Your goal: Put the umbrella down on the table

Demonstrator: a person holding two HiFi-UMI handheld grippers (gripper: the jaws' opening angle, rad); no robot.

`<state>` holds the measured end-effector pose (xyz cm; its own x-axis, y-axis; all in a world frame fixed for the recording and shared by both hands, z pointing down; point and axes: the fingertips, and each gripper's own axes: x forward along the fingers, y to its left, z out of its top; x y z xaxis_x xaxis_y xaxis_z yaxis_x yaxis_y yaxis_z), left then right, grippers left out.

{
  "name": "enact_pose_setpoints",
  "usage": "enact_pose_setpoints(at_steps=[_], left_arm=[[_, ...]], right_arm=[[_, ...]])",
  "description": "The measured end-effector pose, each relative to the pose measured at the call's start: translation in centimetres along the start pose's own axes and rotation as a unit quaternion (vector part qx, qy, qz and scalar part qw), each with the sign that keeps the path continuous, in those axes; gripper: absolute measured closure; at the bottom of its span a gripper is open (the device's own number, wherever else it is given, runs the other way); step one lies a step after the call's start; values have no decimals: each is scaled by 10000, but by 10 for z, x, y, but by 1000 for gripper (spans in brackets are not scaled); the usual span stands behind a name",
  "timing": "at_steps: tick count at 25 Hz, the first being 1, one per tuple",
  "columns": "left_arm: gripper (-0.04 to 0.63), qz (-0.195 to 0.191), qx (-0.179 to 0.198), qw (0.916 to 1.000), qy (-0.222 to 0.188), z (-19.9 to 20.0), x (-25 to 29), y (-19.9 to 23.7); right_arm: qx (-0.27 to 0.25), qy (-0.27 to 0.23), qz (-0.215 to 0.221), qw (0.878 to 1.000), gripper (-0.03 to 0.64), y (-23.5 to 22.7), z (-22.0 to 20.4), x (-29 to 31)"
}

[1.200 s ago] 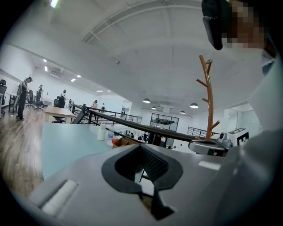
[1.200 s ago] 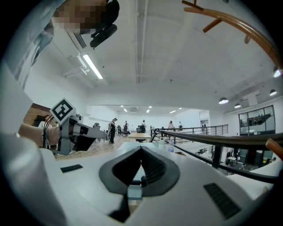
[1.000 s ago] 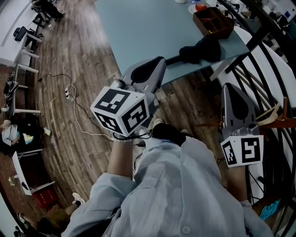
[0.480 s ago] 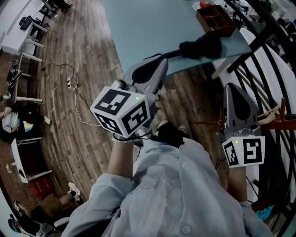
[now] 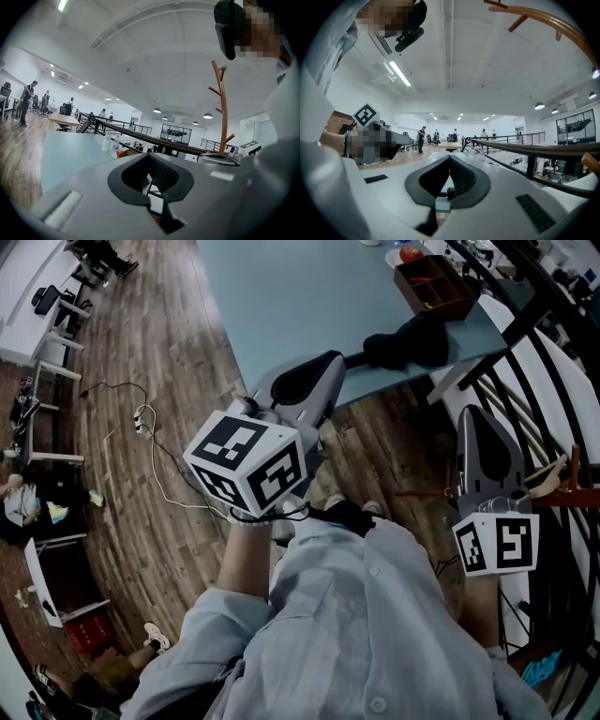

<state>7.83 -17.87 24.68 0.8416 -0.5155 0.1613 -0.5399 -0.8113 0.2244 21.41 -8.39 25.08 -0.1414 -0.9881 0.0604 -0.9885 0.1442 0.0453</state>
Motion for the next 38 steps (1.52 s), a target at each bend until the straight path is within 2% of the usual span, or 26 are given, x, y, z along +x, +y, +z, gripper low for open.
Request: enact_pose_setpoints(at_steps=[19,38], left_arm=[[591,-377,18,9992,91,4,15,24],[591,-464,7,9988,170,0,13,26]], right_arm=[[0,156,-321,9994,617,5,-4,24],[-62,198,-378,9991,617,11,-3,26]])
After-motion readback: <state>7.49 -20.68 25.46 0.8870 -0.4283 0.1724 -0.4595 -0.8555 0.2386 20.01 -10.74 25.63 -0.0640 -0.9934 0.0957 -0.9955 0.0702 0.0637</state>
